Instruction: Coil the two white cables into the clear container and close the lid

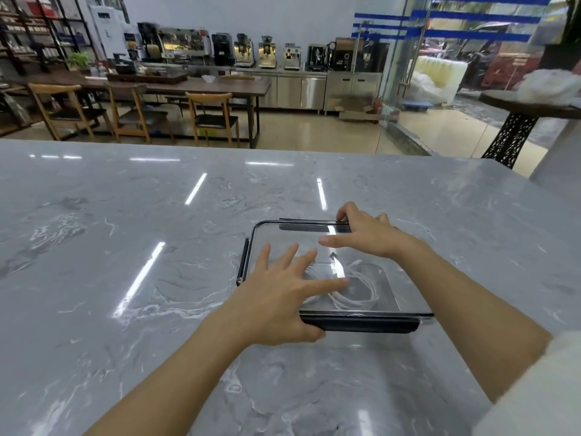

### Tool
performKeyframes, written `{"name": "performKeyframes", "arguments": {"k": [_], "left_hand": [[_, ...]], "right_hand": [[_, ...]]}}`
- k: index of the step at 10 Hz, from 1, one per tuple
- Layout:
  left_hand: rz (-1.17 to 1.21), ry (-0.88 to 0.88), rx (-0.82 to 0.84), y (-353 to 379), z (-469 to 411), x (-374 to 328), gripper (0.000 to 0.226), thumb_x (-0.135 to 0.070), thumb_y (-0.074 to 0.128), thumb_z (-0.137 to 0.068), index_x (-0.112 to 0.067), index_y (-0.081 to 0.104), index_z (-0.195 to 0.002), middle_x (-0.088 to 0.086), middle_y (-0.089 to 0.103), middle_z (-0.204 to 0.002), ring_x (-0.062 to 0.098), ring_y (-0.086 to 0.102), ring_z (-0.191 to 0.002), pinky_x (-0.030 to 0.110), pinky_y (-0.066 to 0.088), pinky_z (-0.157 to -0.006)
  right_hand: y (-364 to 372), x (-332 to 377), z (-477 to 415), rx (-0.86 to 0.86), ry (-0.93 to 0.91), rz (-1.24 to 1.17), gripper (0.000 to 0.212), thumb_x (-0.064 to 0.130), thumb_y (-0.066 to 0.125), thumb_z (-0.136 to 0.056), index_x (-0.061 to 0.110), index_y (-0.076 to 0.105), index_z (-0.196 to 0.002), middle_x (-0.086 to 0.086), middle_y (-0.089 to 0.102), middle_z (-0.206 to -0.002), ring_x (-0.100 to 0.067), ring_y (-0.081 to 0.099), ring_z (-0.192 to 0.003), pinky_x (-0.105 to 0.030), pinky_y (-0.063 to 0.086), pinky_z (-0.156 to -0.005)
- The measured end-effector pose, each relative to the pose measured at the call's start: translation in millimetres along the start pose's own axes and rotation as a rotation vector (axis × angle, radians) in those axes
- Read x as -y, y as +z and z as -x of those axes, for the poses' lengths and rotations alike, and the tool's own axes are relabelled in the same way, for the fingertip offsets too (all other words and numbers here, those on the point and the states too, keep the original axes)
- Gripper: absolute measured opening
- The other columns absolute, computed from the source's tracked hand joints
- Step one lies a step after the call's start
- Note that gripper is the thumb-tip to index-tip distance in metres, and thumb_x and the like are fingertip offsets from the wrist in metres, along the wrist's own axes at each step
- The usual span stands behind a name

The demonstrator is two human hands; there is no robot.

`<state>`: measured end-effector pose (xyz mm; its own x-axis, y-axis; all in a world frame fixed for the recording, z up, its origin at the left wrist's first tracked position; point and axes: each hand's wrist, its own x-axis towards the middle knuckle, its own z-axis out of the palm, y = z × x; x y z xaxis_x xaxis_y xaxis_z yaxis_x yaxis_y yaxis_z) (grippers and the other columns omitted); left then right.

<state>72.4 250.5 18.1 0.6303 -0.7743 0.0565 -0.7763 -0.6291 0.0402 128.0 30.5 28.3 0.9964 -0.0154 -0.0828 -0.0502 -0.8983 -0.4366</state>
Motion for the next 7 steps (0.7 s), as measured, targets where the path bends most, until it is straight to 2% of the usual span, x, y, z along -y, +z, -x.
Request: {"name": "performKeyframes", "arguments": {"k": [2, 4, 5, 6, 7], "left_hand": [[0.030, -0.020, 0.002, 1.5, -0.8, 0.6, 0.076, -0.064, 0.055, -0.072, -0.060, 0.011, -0.134, 0.002, 0.006, -0.157, 0.026, -0.003, -0.143, 0.055, -0.006, -0.111], [0.042, -0.023, -0.031, 2.2, 0.4, 0.8, 0.076, -0.067, 0.054, -0.069, -0.061, 0.013, -0.133, 0.001, 0.009, -0.157, 0.024, -0.001, -0.144, 0.055, -0.004, -0.112], [0.048, -0.027, -0.008, -1.7, 3.8, -0.7, 0.073, -0.075, 0.047, -0.070, -0.061, 0.013, -0.133, 0.000, 0.009, -0.157, 0.023, -0.001, -0.144, 0.053, -0.004, -0.113], [0.165, -0.063, -0.020, -9.9, 5.5, -1.4, 0.070, -0.080, 0.035, -0.071, -0.059, 0.013, -0.134, -0.004, 0.014, -0.157, 0.016, 0.002, -0.143, 0.049, -0.005, -0.114], [0.154, -0.123, -0.169, -24.2, -2.2, -1.8, 0.067, -0.075, 0.033, -0.076, -0.050, 0.020, -0.138, -0.005, 0.025, -0.153, 0.014, 0.014, -0.141, 0.045, 0.004, -0.116]], "right_hand": [[1.7, -1.7, -3.6, -0.037, -0.046, -0.011, 0.069, 0.085, 0.047, -0.054, 0.031, 0.036, -0.097, 0.005, 0.052, -0.094, -0.018, 0.038, -0.090, -0.037, 0.029, -0.074], [-0.8, -1.2, -1.2, -0.060, -0.098, 0.040, 0.071, 0.090, 0.040, -0.053, 0.032, 0.040, -0.094, 0.010, 0.055, -0.087, -0.013, 0.047, -0.087, -0.037, 0.025, -0.079], [-7.4, 1.7, 5.0, -0.088, -0.127, 0.098, 0.074, 0.085, 0.037, -0.060, 0.029, 0.045, -0.108, 0.006, 0.055, -0.112, -0.016, 0.047, -0.103, -0.037, 0.024, -0.086], [-35.0, 3.9, 17.8, -0.149, -0.155, -0.037, 0.065, 0.066, 0.054, -0.073, 0.027, 0.042, -0.123, 0.002, 0.048, -0.128, -0.015, 0.050, -0.107, -0.035, 0.035, -0.089], [-73.8, 2.1, 39.7, -0.292, -0.210, -0.213, 0.041, 0.047, 0.062, -0.078, 0.024, 0.051, -0.111, -0.001, 0.062, -0.104, -0.011, 0.061, -0.082, -0.025, 0.044, -0.066]]}}
